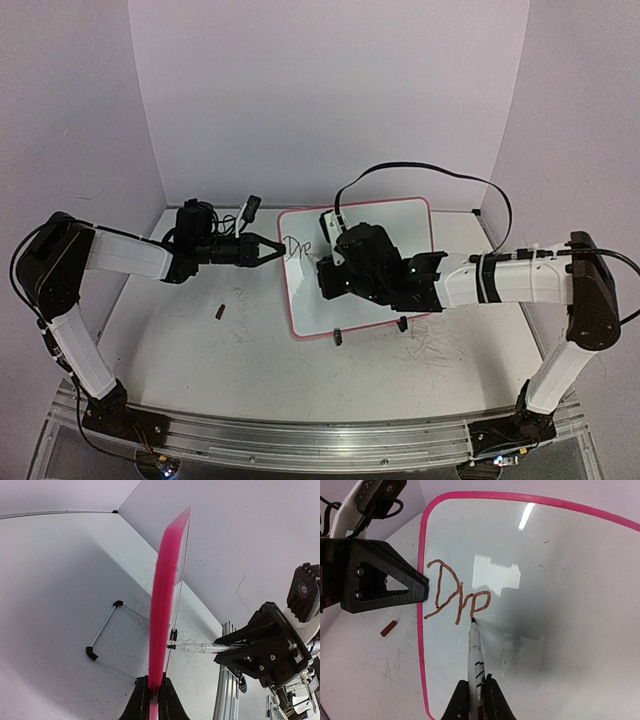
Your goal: Write a sentence on the whiteboard
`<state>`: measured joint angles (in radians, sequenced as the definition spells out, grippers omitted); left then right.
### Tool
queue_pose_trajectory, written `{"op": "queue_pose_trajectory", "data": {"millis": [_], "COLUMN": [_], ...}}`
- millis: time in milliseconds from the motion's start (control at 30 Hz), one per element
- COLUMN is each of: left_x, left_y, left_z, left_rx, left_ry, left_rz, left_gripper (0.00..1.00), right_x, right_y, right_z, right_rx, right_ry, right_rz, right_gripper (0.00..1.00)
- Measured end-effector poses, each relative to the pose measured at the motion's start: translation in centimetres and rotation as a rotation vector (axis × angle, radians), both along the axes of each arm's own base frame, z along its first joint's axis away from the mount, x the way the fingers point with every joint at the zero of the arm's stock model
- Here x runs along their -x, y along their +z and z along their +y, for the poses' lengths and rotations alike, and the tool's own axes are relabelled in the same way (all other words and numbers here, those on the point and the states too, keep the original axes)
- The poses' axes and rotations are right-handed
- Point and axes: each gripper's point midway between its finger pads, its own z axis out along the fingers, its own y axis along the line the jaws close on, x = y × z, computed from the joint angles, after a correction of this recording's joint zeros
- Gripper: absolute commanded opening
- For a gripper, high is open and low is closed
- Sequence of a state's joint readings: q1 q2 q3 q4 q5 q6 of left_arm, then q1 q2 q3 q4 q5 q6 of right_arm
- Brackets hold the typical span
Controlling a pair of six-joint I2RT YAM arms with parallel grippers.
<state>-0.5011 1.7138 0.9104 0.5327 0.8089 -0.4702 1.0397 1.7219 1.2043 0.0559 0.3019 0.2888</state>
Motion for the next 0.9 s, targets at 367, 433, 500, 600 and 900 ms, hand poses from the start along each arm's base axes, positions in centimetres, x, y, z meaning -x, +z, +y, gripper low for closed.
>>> {"op": "queue_pose_trajectory", "data": {"millis": [367,433,500,600,900], "left_x": [0.0,0.0,0.1,0.1,0.1], "left_y": [0.0,0.1,0.2,0.2,0.2], "left_z": [0.0,0.0,0.0,0.0,0.0], "left_rx": [0.0,0.001,0.002,0.001,0.002], "left_ry": [-0.001,-0.002,-0.002,-0.003,-0.002], "left_rz": [-0.001,-0.003,-0.005,-0.004,-0.005], "left_gripper": [0.0,0.0,0.0,0.0,0.0], "right_x": [-0.1,0.0,0.1,-0.2,-1.0], "right_y": [0.3,0.7,1.5,2.2,2.3], "right_z": [-0.9,-1.0,-1.2,-1.4,-2.2], "right_rx": [0.015,0.011,-0.001,-0.016,-0.01], "right_ry": [-0.026,-0.023,-0.02,-0.025,-0.06], "right_rz": [-0.01,-0.015,-0.025,-0.038,-0.047], "right_gripper": [0.0,0.0,0.0,0.0,0.0]}}
